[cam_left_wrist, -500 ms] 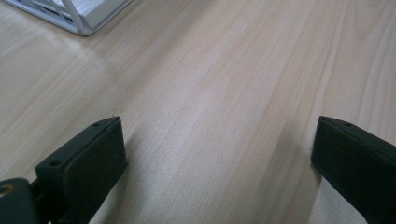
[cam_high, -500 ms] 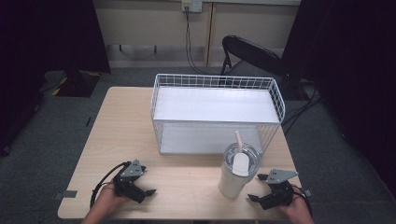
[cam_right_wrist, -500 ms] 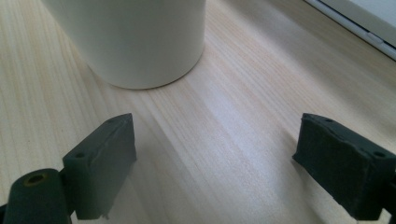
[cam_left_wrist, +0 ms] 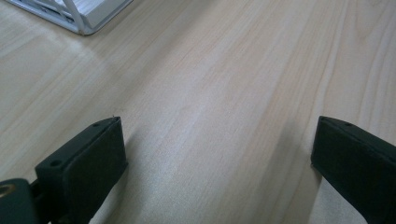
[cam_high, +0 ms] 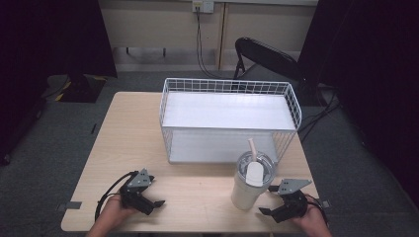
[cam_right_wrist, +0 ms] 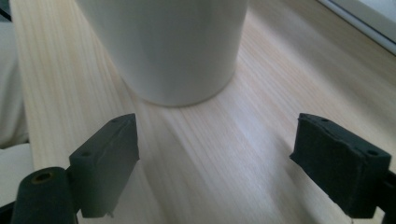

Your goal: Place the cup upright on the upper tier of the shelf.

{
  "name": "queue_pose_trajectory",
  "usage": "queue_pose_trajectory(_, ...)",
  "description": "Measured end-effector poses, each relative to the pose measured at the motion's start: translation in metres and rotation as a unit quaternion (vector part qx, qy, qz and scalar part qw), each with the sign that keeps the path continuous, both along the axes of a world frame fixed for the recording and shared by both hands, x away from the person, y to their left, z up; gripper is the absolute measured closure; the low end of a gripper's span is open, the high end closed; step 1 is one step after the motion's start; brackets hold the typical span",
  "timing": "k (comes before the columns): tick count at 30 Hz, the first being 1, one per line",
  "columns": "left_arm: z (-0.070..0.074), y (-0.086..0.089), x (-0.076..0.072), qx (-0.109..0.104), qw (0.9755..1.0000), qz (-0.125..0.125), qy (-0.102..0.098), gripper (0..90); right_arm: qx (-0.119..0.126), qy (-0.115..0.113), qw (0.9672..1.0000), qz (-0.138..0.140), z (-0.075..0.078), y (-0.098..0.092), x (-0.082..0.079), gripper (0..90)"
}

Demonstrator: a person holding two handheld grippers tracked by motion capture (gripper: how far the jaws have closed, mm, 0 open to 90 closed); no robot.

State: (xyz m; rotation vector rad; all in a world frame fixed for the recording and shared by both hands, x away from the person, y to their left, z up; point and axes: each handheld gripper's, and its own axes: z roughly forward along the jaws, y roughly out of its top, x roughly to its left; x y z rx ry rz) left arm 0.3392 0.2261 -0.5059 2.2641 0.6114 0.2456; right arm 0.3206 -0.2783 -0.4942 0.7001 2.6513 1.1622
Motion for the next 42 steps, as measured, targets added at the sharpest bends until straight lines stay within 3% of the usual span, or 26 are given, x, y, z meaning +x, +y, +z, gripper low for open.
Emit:
queue_pose_trajectory(5,0.000,0.000,0.000,0.000,1.0000,0.000,0.000,2.6,0.009,0.003,0.9999,0.009,0.007,0.004,0.001,14.8)
queue_pose_trajectory(11,0.000,0.000,0.000,-0.001,1.0000,0.000,0.000,2.6,0.041,0.007,0.9991,0.009,0.020,0.008,0.003,14.6)
queue_pose_trajectory(20,0.000,0.000,0.000,-0.001,1.0000,0.000,-0.001,2.6,0.056,0.016,0.9982,0.017,0.038,0.014,0.005,14.4)
queue_pose_trajectory(26,0.000,0.000,0.000,-0.001,1.0000,0.000,0.000,2.6,0.059,0.009,0.9979,0.024,0.049,0.019,0.006,14.2)
queue_pose_trajectory(42,0.000,0.000,0.000,0.000,1.0000,0.000,-0.001,2.6,0.098,0.012,0.9947,0.028,0.064,0.023,0.006,13.7)
